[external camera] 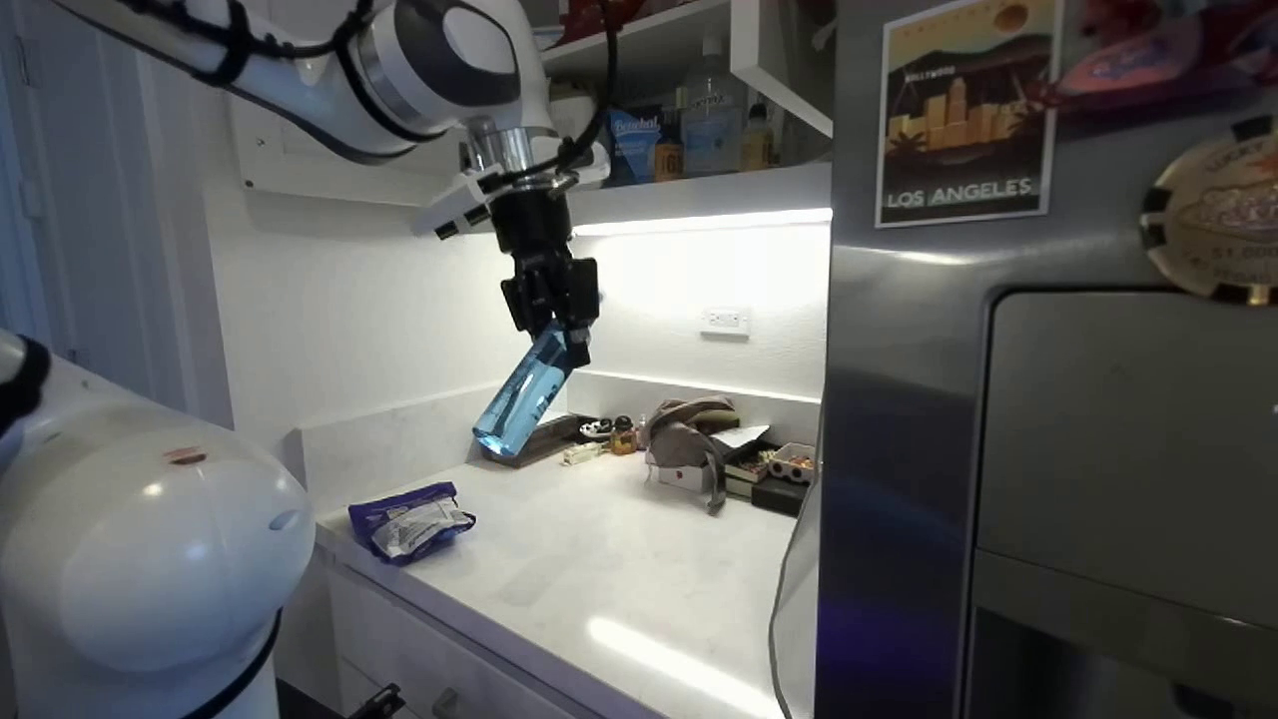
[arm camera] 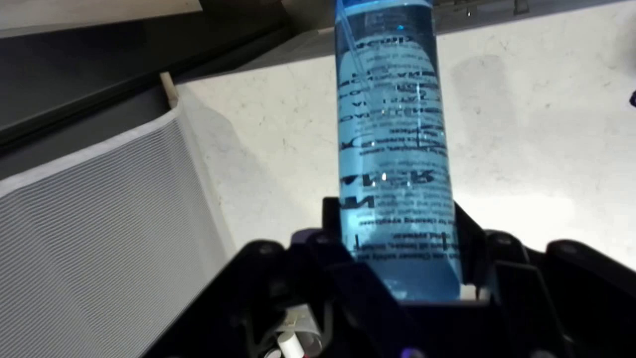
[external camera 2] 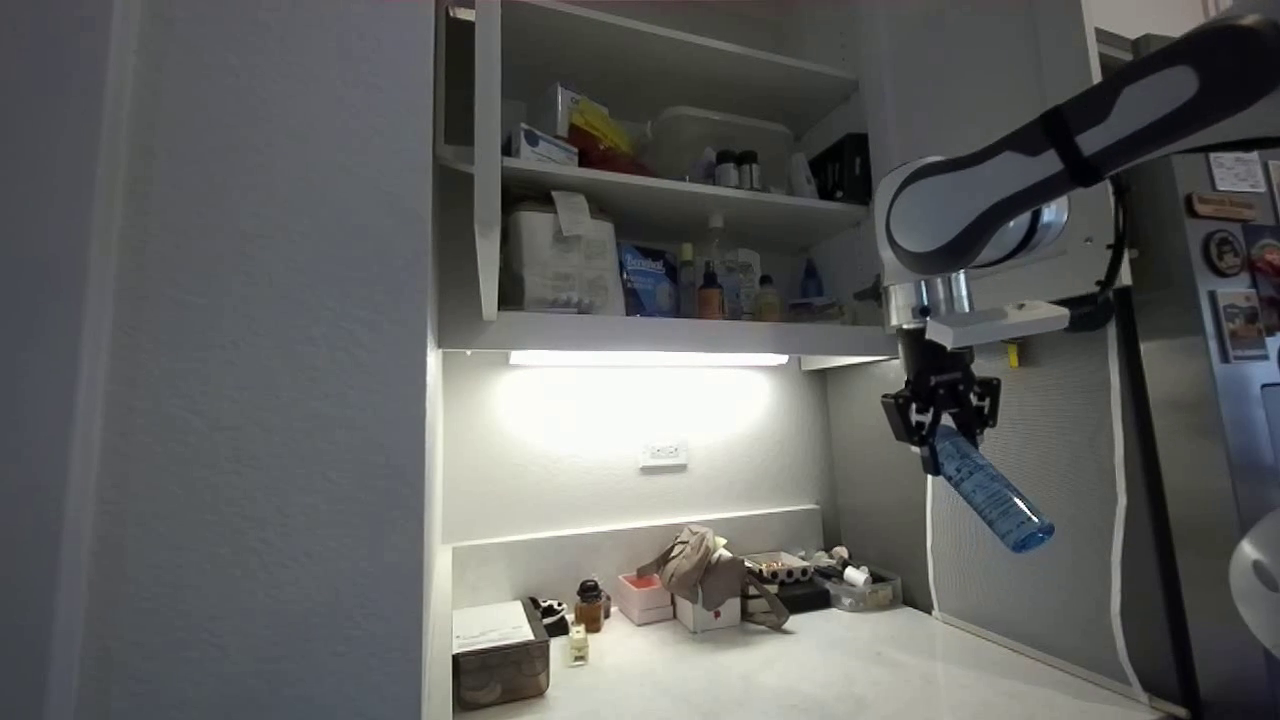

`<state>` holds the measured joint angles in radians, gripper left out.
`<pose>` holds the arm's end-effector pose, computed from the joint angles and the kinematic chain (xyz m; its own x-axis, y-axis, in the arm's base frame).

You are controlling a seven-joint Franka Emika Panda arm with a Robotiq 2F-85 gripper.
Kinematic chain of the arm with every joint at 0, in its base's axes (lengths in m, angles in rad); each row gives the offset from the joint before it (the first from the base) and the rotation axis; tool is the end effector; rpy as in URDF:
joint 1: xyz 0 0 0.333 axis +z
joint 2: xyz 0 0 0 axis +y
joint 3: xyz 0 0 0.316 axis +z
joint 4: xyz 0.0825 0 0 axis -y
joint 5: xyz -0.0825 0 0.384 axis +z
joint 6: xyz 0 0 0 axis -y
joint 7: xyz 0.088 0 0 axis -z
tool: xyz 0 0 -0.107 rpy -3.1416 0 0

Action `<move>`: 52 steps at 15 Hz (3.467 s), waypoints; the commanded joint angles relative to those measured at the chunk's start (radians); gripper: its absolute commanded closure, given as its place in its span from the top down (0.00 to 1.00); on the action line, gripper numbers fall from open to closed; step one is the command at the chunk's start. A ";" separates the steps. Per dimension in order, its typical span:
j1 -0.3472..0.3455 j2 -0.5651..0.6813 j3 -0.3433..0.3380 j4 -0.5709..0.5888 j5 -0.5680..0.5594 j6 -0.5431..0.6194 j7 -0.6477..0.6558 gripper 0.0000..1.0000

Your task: Put the spray bottle inside the cabinet

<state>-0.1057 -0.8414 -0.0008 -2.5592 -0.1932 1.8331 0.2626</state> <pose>0.3079 -0.0485 0.5358 0.9386 -0.3080 0.1557 -0.3311 -0.9309 0.1542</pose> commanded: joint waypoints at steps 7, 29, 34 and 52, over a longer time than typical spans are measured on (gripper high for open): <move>-0.080 -0.239 0.027 0.000 -0.027 0.051 0.021 0.26; -0.196 0.037 0.053 0.116 -0.071 0.456 0.025 0.51; -0.195 0.062 0.053 0.138 -0.072 0.455 0.026 0.51; -0.213 0.233 0.045 0.451 -0.100 0.497 0.044 0.26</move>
<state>-0.3086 -0.6713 0.0407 -2.2023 -0.2624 2.2997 0.2814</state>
